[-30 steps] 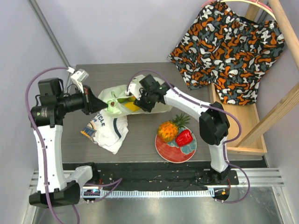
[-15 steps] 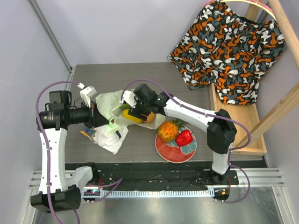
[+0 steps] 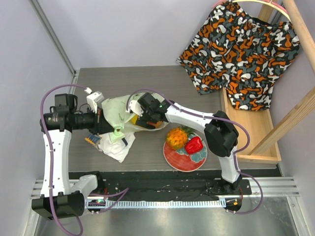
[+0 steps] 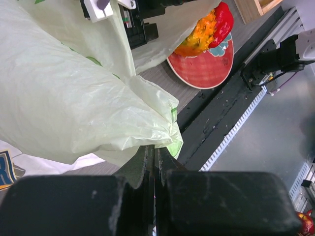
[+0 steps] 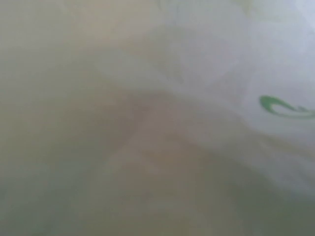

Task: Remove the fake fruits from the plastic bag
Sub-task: Adjust the plastic bag at the center of the board, then take out the fake fruit from the plastic bag.

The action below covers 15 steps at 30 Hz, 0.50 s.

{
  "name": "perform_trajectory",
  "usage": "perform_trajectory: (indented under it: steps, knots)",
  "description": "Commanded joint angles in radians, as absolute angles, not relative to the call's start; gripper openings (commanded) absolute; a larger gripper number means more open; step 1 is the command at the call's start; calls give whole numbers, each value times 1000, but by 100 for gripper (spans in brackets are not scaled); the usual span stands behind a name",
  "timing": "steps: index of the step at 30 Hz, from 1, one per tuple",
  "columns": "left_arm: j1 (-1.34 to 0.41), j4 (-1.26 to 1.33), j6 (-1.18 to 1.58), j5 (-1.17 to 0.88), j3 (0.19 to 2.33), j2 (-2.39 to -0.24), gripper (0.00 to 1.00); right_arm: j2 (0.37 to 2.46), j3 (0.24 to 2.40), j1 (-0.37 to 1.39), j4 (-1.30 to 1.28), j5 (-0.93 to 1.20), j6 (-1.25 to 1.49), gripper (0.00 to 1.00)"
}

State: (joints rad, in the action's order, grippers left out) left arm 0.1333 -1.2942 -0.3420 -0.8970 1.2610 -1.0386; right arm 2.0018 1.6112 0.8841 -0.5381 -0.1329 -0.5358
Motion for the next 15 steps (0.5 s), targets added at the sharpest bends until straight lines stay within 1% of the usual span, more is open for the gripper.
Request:
perform_trajectory:
  steps: [1,4,6,7,8,9,10,12,13,15]
  knots:
    - [138,-1278,-351,-920,1272,-1049,0,2034,1597,887,-529,-170,-563,96]
    - [140,-1270,-345,-923,1266,-1054,0,2083,1612,885,-552,-192,-565,96]
    - [137,-1258,-338,-930,1262,-1055,0,2092,1614,884,-568,-193,-571,91]
    - [138,-1250,-331,-933,1259,-1055,0,2086,1615,884,-574,-177,-577,86]
    - [138,-1246,-330,-934,1258,-1055,0,2082,1620,879,-580,-154,-592,75]
    - [138,-1243,-327,-936,1253,-1055,0,2076,1638,877,-587,-125,-597,69]
    - [138,-1233,-325,-937,1253,-1057,0,2065,1653,876,-606,-108,-603,55]
    - [137,-1227,-322,-939,1256,-1069,0,2049,1699,873,-624,-94,-623,45]
    - [137,-1223,-322,-939,1259,-1077,0,2024,1713,874,-643,-72,-630,37]
    - [135,-1213,-321,-940,1265,-1089,0,1991,1759,874,-672,-25,-675,30]
